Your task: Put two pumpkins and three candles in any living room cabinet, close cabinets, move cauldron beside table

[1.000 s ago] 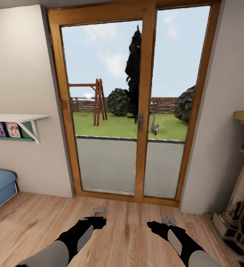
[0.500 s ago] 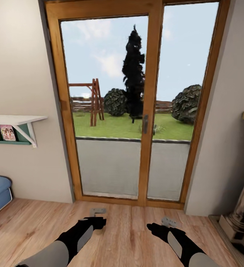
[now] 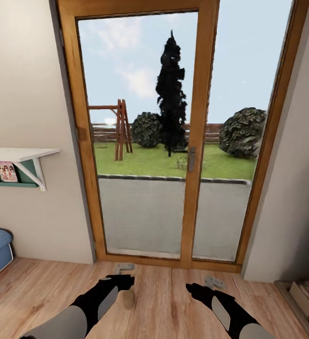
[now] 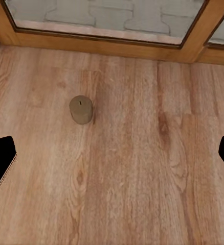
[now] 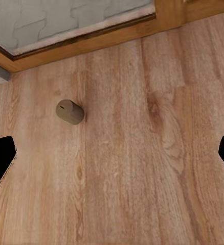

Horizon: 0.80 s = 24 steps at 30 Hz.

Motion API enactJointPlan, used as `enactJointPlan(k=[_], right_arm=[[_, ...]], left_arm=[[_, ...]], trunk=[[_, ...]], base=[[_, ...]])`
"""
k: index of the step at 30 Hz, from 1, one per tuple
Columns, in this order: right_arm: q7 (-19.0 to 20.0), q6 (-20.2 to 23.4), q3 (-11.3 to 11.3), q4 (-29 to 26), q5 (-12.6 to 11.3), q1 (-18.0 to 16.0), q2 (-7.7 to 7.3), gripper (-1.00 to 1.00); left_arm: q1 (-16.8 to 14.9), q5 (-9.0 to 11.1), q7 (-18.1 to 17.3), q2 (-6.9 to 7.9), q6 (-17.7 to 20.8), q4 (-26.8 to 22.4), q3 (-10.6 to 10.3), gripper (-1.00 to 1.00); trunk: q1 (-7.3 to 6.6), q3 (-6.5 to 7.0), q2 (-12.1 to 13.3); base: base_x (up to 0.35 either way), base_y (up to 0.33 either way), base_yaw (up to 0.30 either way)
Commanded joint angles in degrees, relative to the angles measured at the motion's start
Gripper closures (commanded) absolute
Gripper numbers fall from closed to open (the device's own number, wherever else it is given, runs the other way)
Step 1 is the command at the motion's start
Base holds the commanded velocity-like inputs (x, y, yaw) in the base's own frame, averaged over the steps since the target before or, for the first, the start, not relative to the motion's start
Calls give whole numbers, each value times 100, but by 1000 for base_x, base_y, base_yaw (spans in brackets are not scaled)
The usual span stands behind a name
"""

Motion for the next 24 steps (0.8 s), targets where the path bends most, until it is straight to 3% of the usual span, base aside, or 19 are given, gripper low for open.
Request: enactJointPlan(k=[1, 12, 24], right_arm=[[16, 35, -25, -12, -16, -2, 6, -100], [15, 34, -14, -16, -18, -2, 9, -100], [15, 31, -13, -16, -22, -2, 9, -100]], left_arm=[[-3, 56, 45, 5, 23, -12, -48, -100], [-3, 53, 45, -2, 22, 123, -51, -100], [-3, 49, 36, -4, 22, 142, -56, -100]], trunk=[[4, -8, -6], [4, -8, -6], [4, -8, -6]], base=[[258, 177, 0], [259, 181, 0], [254, 26, 0]])
